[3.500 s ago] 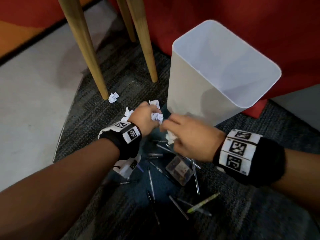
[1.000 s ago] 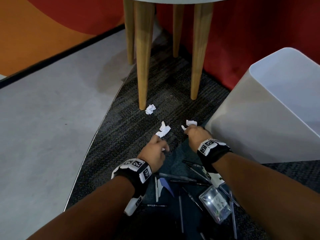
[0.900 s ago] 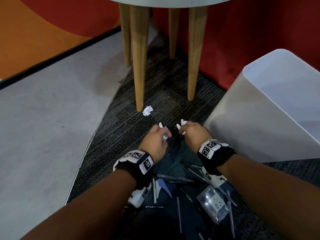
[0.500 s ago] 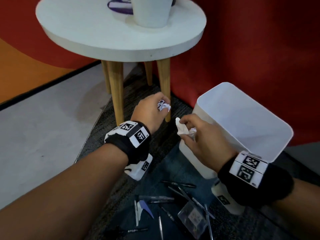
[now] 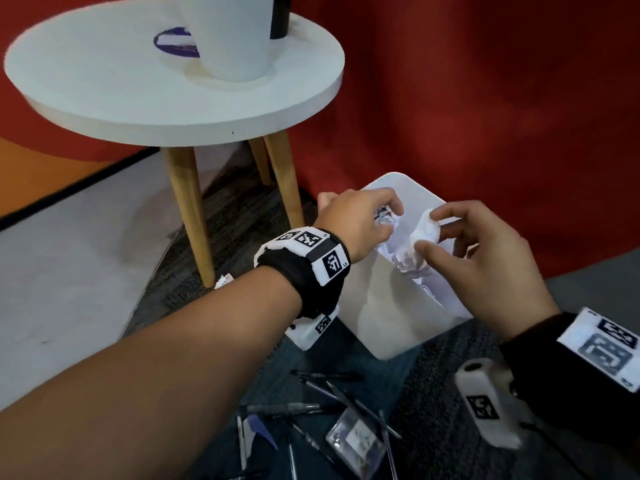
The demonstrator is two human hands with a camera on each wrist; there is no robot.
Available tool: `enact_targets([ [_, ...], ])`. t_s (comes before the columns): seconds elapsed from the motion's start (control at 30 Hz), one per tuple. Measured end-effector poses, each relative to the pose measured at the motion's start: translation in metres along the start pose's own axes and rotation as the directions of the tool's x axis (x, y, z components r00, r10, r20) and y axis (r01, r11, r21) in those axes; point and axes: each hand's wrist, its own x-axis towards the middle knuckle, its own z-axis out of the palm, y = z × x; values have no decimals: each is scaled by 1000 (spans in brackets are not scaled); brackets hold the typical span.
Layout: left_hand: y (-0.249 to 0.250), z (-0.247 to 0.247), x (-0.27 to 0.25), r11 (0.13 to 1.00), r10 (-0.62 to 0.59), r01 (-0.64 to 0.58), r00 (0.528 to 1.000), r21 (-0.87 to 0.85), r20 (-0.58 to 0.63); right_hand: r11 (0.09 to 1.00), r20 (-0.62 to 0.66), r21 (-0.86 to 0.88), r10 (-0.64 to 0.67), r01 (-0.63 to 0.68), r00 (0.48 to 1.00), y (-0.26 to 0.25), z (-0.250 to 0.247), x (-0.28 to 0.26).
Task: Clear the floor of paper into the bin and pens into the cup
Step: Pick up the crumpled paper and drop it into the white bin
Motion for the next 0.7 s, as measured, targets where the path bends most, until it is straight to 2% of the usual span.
enact_targets([
  [0.1, -5, 10, -4, 998, -62, 58, 991, 36, 120, 996, 18, 89, 11, -12, 1000, 5, -5, 3],
  [0.17, -7, 8, -7, 998, -60, 59, 991, 10, 118, 989, 20, 144, 17, -20, 1000, 6, -7, 5],
  [0.23, -7, 1, -9, 999, -31, 32, 998, -15, 55, 990, -6, 143, 21, -20, 1000, 9, -11, 8],
  [0.37, -11, -18, -12, 991, -48, 35, 995, -129, -93, 1000, -50, 22, 6, -5, 999, 17, -13, 14],
  [0.4, -14, -22, -12, 988, -45, 26, 992, -152, -120, 999, -29, -33, 11, -12, 1000, 19, -11, 15],
  [0.47, -22, -26, -14, 982, -34, 5, 988, -188, -152, 981, 98, -192, 51, -31, 994, 26, -7, 17],
  [0.57, -38, -24, -19, 970, -42, -5, 982, -245, -186, 930, 295, -366, 163, -46, 941, 32, 1, 15],
  [0.63, -48, -21, -25, 961, -52, -9, 976, -278, -210, 931, 283, -362, 156, -45, 946, 30, 3, 13],
  [0.7, -60, -19, -32, 956, -64, 1, 976, -294, -207, 954, 190, -299, 52, 7, 980, 21, 6, 13],
])
